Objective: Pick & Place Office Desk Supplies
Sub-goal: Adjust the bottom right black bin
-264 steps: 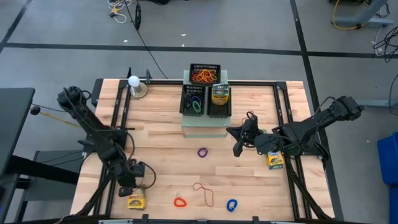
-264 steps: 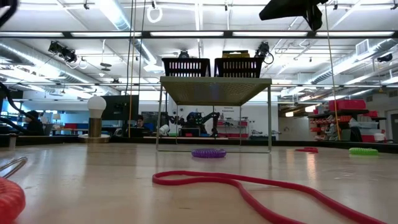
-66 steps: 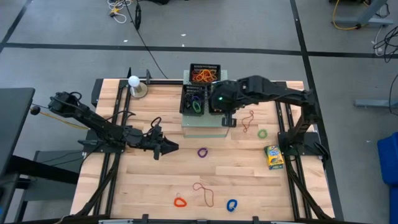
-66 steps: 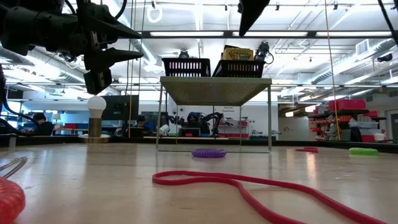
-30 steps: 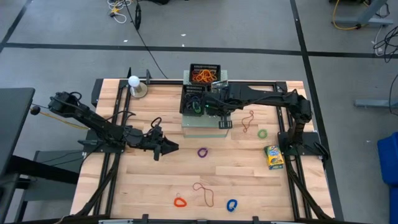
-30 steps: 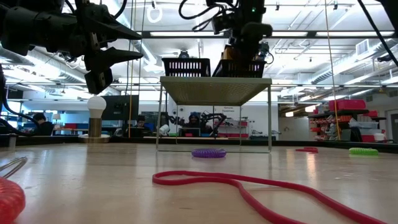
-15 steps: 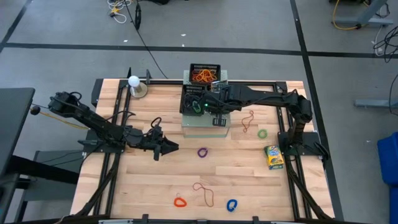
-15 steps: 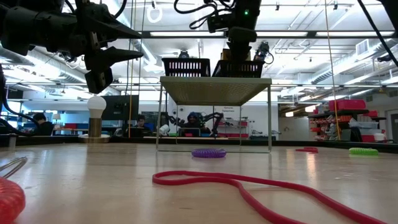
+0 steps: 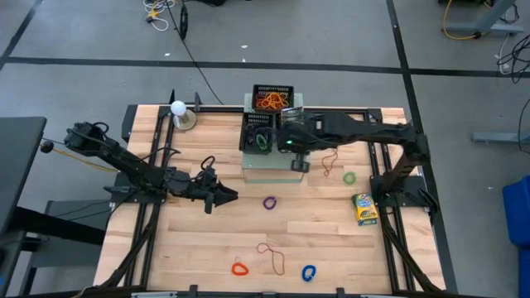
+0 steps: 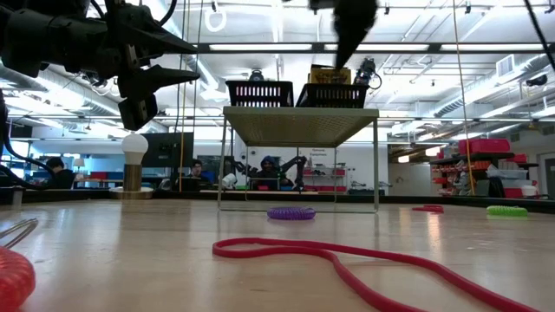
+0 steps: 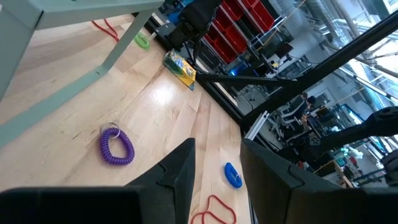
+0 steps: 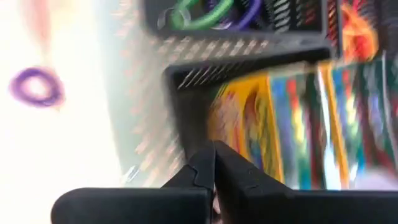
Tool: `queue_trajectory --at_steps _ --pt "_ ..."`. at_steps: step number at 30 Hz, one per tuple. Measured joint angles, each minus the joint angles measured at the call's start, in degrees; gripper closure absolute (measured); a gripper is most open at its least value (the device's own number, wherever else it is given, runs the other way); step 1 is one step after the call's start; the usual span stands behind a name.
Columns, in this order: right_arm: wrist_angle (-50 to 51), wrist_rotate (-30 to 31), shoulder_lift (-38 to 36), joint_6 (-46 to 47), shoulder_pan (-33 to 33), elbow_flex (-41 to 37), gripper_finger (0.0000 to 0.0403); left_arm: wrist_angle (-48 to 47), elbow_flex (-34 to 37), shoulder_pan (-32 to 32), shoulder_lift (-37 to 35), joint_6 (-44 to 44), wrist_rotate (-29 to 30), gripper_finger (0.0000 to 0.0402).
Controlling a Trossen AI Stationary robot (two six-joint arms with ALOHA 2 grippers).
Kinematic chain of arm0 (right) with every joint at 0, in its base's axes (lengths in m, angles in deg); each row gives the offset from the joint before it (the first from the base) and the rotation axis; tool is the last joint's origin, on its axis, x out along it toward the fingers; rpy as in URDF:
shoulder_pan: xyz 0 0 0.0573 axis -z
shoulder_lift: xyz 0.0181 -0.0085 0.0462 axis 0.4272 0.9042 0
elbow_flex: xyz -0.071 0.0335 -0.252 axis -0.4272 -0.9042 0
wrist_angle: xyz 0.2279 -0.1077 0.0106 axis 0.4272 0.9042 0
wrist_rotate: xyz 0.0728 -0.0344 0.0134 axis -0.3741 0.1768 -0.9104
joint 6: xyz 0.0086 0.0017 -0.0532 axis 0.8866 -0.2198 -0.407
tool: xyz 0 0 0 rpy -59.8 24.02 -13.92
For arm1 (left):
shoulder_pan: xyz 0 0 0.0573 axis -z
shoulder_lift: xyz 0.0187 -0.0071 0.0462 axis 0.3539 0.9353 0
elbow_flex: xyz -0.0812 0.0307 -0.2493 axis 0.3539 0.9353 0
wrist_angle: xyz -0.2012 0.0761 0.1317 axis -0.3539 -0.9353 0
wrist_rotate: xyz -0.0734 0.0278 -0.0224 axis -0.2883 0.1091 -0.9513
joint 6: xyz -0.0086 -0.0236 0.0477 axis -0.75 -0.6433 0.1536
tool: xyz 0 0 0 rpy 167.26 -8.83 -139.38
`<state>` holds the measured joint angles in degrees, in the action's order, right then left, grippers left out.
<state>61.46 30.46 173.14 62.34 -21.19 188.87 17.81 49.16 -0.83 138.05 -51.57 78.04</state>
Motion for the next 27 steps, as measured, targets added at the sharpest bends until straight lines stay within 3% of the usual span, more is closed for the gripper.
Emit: queue_trajectory --at_steps 6,14,27 --pt "6.9 -3.6 -7.5 6.2 0.6 -4.9 0.0394 -0.1 0.0 0.0 0.0 0.0 0.0 0.0268" --pt "-8.7 -6.5 -15.8 7.4 4.5 -23.1 0.0398 -0.3 0.0 0.0 0.0 -0.2 0.0 0.0268" --pt "-14.6 -8.9 -15.9 7.9 3.0 -24.6 0.0394 -0.4 0.0 0.0 0.0 0.1 0.1 0.0268"
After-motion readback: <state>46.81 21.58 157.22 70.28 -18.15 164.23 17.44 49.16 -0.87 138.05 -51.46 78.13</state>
